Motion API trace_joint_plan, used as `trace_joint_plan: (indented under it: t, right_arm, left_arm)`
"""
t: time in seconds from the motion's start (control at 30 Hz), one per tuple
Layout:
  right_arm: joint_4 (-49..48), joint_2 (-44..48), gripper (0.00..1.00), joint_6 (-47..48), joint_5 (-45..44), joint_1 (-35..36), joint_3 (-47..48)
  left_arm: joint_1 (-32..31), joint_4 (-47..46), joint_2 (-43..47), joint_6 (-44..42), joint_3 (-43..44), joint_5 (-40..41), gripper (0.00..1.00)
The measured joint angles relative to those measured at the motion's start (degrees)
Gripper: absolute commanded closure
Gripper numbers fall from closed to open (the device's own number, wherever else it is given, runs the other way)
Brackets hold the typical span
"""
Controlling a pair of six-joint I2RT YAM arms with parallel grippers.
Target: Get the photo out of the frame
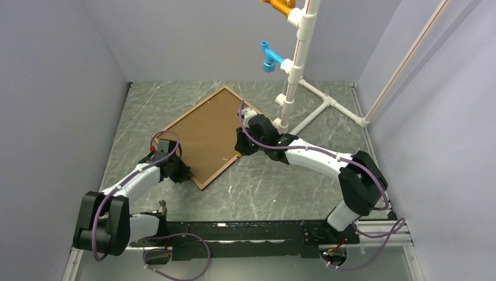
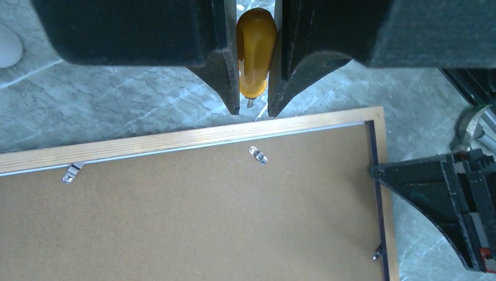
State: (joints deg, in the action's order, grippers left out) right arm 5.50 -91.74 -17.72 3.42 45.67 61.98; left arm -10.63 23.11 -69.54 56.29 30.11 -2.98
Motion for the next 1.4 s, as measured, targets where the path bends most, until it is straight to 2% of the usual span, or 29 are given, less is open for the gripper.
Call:
trace_joint_plan:
  t: [0.23,0.37,0.43,0.6,0.67,0.8,0.9,1.0,1.1,1.3,1.4]
  right_arm:
    - [0.0,1.2,1.00,0.8,0.0,-0.1,-1.5]
    - [0.0,1.8,1.00,1.4,0.0,-0.2,-1.5]
    - [0.0,2.0,1.00,1.5,0.0,-0.3,-1.5]
    - [0.0,2.2,1.00,1.6,0.1,-0.5,-1.7]
    - [0.1,2.9,1.00,1.7,0.1,-0.6,-1.7]
    - [0.1,4.3,1.00,1.9,0.0,-0.6,-1.8]
    - [0.2,6.2,1.00,2.3,-0.3,-0.7,-2.8]
    - [0.6,7.9,1.00,2.3,-0.7,-0.7,-4.0]
    - [0.5,8.9,1.00,2.3,-1.3,-0.8,-4.8]
    - [0.5,9.4,1.00,2.3,-1.5,-1.0,-6.3]
    - [0.5,9.4,1.00,2.3,-1.5,-1.0,-7.2]
  left_arm:
    - [3.7,1.6,-0.2,-6.6,1.2,1.2,0.91]
    - [6.5,4.0,-0.7,-11.1,2.9,3.2,0.87]
    - [9.0,4.8,-0.7,-13.5,3.1,4.1,0.76]
    - [15.4,7.0,-0.7,-16.3,4.2,4.9,0.18]
    - [16.2,7.9,0.0,-16.5,4.9,4.9,0.11]
    - [16.2,9.8,5.0,-14.9,4.9,4.0,0.11]
    - [16.2,10.4,10.9,-11.4,4.2,-0.1,0.13]
    - [15.2,9.1,16.8,-4.3,0.5,-5.9,0.12]
    - [10.8,9.4,21.5,4.7,-3.7,-8.9,0.12]
    - [4.6,10.5,17.1,18.2,-4.2,-10.3,0.12]
    - [2.3,9.7,14.4,23.4,-4.2,-10.0,0.22]
